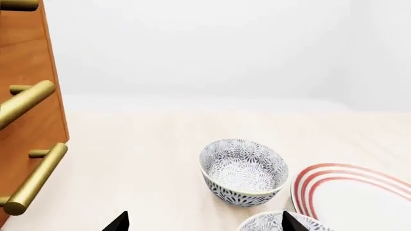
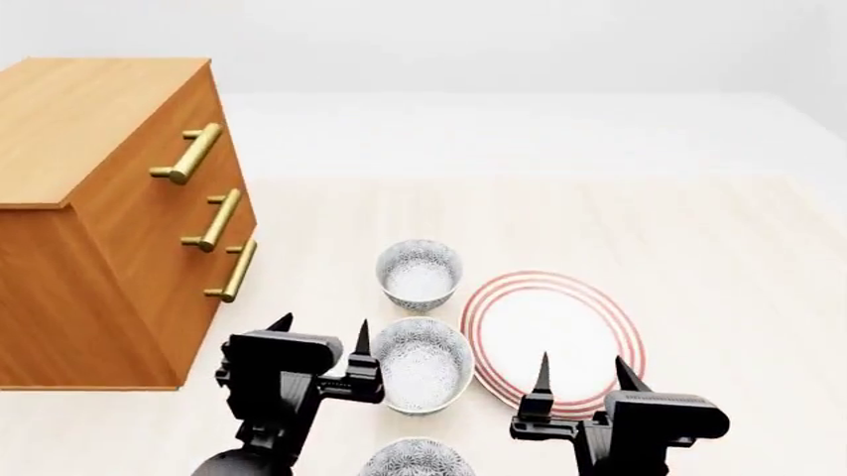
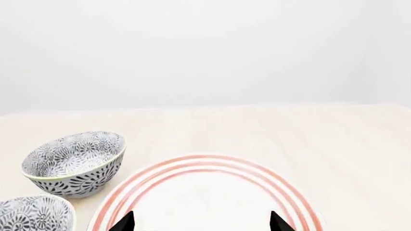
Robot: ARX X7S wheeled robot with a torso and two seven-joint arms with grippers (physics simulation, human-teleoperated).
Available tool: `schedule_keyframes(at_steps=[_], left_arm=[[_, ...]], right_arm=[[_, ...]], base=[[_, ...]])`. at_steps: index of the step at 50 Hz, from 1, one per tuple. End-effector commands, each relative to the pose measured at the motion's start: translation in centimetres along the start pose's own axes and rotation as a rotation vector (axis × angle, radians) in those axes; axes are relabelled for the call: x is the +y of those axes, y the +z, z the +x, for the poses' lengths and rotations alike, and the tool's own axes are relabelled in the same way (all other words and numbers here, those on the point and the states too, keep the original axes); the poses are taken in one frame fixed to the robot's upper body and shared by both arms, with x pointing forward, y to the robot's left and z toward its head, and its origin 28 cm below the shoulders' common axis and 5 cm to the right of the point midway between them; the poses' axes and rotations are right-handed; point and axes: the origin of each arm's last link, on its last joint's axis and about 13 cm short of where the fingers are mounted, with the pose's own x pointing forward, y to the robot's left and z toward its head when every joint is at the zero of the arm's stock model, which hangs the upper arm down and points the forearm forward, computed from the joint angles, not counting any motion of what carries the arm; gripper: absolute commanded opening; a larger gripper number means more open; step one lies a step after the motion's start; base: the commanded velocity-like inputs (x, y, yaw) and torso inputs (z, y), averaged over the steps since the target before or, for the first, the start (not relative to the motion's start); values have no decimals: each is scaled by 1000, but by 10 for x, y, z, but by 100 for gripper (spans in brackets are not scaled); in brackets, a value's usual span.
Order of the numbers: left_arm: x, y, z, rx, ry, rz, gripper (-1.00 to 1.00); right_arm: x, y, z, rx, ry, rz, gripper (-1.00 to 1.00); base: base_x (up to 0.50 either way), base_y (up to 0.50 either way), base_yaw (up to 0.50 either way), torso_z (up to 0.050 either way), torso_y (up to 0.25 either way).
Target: Stack the bowl in the middle on the bowl at the back.
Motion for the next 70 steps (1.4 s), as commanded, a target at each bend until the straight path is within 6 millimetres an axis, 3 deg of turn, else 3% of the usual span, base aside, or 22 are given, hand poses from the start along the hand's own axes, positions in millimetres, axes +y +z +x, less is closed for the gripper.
schedule_keyframes(at_steps=[1, 8, 24, 33, 70], left_arm=[[-3, 18, 16, 90, -85, -16, 100], [-7, 33, 35, 226, -123, 16, 100], [-9, 36, 60, 424, -52, 42, 100], [-9, 28, 64, 529, -85, -22, 100], [-11, -5, 71, 670, -109, -71, 100]], right_arm=[[0, 0, -1, -6, 0, 0, 100], [0, 1, -2, -9, -2, 1, 100], [0, 2, -2, -13, -3, -1, 100], [-1, 2, -3, -13, -2, -6, 100], [-7, 2, -13, -10, -4, -9, 100]], base=[[0, 0, 0, 0, 0], [0, 0, 0, 0, 0], [0, 0, 0, 0, 0], [0, 0, 0, 0, 0], [0, 0, 0, 0, 0]])
